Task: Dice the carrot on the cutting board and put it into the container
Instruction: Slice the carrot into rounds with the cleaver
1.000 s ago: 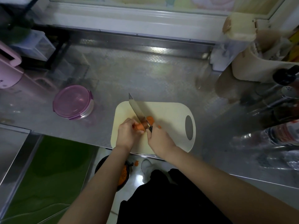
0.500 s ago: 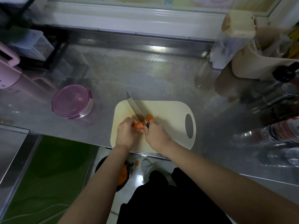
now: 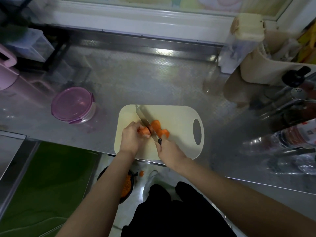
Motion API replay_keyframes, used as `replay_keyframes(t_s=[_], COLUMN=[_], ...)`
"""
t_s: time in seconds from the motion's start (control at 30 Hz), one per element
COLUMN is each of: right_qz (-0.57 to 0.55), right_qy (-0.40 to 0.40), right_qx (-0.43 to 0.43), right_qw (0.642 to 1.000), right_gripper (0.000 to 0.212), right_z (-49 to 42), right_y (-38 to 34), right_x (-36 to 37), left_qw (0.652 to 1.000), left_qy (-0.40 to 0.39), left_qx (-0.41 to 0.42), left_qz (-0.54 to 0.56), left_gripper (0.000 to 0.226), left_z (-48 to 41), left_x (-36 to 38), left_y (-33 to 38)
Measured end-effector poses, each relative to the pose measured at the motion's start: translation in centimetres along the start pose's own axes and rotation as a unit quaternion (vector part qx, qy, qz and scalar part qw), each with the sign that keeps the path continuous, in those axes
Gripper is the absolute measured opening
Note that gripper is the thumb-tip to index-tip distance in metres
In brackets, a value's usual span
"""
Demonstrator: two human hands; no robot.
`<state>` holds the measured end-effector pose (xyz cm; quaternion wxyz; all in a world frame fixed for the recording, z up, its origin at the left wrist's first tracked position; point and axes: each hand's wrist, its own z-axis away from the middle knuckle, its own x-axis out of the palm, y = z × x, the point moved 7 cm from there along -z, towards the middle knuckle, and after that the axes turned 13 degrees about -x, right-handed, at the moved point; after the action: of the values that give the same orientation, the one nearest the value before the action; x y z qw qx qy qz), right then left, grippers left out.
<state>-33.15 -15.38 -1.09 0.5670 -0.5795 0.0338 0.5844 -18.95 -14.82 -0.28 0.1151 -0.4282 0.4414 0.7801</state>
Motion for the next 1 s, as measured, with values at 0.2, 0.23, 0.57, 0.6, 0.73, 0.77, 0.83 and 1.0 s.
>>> replay_keyframes(t_s=[0.2, 0.23, 0.57, 0.6, 0.73, 0.77, 0.83, 1.0], right_qz=[-0.006, -0.018, -0.097, -0.104, -0.117, -0.117, -0.109, -0.092], right_qy=[0.026, 0.029, 0.043, 0.056, 0.095, 0.099, 0.105, 0.112], right_qx=[0.008, 0.009, 0.039, 0.043, 0.043, 0.041, 0.038, 0.032], right_qw=[1.000, 0.999, 0.994, 0.992, 0.988, 0.987, 0.988, 0.989], right_gripper=[0.045, 0.042, 0.030, 0.029, 0.025, 0.021, 0.019, 0.021], right_z=[-0.5, -0.6, -1.0, -0.9, -0.1, 0.0, 0.1, 0.0], right_y=[0.6, 0.6, 0.5, 0.5, 0.0, -0.1, -0.2, -0.8], right_x=[0.0, -0.1, -1.6, -1.9, -2.9, -3.0, -3.1, -3.1], left_qw=[1.000, 1.000, 0.999, 0.998, 0.996, 0.996, 0.996, 0.996], left_qy=[-0.014, -0.016, -0.044, -0.050, -0.080, -0.081, -0.078, -0.076], left_qx=[0.007, 0.008, 0.018, 0.018, 0.016, 0.017, 0.018, 0.033], left_qz=[0.004, 0.004, 0.010, 0.012, 0.018, 0.020, 0.027, 0.027], left_gripper=[0.021, 0.020, 0.031, 0.035, 0.047, 0.048, 0.048, 0.021], left_z=[-0.3, -0.3, 0.2, 0.2, 0.3, 0.3, 0.4, -0.1], left_x=[0.0, 0.0, 0.3, 0.2, -0.2, -0.4, -0.7, -0.7], left_y=[-0.1, -0.1, -0.2, -0.2, -0.2, -0.2, -0.4, -0.3])
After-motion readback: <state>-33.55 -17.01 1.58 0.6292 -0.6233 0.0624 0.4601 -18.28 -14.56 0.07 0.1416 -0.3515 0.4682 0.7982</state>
